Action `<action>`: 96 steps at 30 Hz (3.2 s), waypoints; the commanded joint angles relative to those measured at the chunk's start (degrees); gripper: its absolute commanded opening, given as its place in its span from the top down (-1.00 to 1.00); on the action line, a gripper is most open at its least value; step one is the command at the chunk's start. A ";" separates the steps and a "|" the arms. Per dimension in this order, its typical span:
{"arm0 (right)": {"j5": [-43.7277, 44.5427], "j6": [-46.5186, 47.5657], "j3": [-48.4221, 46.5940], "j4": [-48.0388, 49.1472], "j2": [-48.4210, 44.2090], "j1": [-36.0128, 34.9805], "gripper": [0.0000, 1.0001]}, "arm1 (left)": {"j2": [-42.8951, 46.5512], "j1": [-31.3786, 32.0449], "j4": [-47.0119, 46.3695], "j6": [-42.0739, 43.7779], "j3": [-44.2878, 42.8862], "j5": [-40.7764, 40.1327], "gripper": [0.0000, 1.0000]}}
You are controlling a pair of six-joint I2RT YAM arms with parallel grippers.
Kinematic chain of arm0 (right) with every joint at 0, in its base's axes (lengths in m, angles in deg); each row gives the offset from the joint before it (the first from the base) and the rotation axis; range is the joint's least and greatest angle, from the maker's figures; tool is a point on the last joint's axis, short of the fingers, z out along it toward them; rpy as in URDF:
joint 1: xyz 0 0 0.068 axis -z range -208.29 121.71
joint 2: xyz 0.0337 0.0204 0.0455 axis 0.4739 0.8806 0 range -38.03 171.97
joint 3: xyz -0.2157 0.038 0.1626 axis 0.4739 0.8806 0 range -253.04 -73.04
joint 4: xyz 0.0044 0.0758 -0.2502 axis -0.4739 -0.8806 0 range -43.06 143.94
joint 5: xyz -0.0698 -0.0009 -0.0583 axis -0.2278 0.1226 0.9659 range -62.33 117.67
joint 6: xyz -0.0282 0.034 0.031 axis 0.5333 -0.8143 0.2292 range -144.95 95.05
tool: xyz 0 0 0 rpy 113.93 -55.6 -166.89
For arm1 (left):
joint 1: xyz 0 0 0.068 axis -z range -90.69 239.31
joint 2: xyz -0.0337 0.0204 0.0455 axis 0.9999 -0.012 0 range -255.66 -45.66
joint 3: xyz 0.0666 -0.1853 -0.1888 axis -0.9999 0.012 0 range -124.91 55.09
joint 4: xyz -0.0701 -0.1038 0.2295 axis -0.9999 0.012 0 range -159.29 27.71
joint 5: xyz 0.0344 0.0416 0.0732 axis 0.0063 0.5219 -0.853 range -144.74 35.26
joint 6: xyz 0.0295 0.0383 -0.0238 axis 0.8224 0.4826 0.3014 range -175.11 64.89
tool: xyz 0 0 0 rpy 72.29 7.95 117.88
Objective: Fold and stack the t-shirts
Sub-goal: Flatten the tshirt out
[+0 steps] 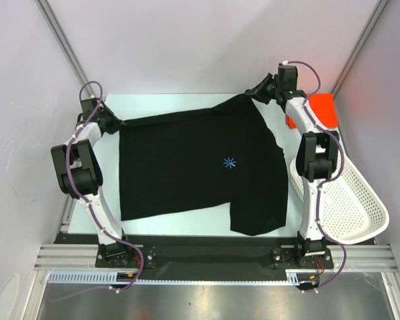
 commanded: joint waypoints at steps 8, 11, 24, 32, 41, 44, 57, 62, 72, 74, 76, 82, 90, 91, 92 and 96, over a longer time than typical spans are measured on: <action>-4.62 1.78 14.74 6.68 -20.85 2.51 1.00 | 16.15 -0.73 -0.20 -4.48 8.06 8.09 0.99; -3.74 3.09 9.51 7.14 -23.76 2.07 1.00 | 22.28 -0.38 -0.99 -7.21 10.96 9.59 0.99; 3.20 3.63 -0.10 10.64 -35.18 2.51 1.00 | 49.21 1.03 1.01 -6.09 5.64 6.52 0.99; 7.68 4.58 1.82 23.03 -48.25 3.21 1.00 | 49.38 0.94 -0.12 -3.44 -20.28 7.03 0.99; 10.85 7.05 9.21 24.72 -65.67 3.30 1.00 | 60.62 1.03 3.57 -2.38 -28.06 4.58 1.00; 11.02 8.62 9.30 22.79 -70.86 3.39 1.00 | 66.25 1.03 5.76 -1.86 -27.53 2.13 0.99; 11.47 6.53 5.08 21.90 -73.25 3.48 1.00 | 69.34 2.00 15.08 5.00 -34.56 -6.58 0.99; 9.36 2.93 11.13 28.66 -67.19 3.21 1.00 | 67.67 2.00 12.99 7.20 -24.57 -8.60 0.99; 8.74 8.54 23.88 41.40 -45.66 -5.84 1.00 | 70.75 2.00 -5.38 9.49 19.55 -15.81 0.99; 8.74 8.55 25.91 44.04 -39.51 -6.02 1.00 | 69.69 2.00 -10.55 9.74 28.25 -15.99 0.99; 8.30 8.81 25.56 45.19 -34.86 -6.19 1.00 | 66.01 1.91 -15.91 9.83 36.84 -17.81 0.99; 3.57 5.83 15.30 41.96 -11.31 -6.28 1.00 | 42.48 -2.74 -28.67 9.58 39.80 -12.40 0.99; 1.53 3.45 2.89 33.51 2.95 -6.63 1.00 | 16.70 -9.51 -29.65 6.58 28.29 -0.61 1.00; 1.01 3.36 2.71 33.33 3.31 -6.72 1.00 | 16.34 -9.86 -29.65 6.50 28.11 -0.69 0.99; 0.74 3.27 2.45 33.15 3.57 -6.63 1.00 | 15.82 -10.30 -29.56 6.41 28.02 -0.96 0.99; -0.49 1.69 2.18 32.71 3.93 -6.63 1.00 | 14.23 -10.66 -27.54 5.97 26.35 1.22 0.99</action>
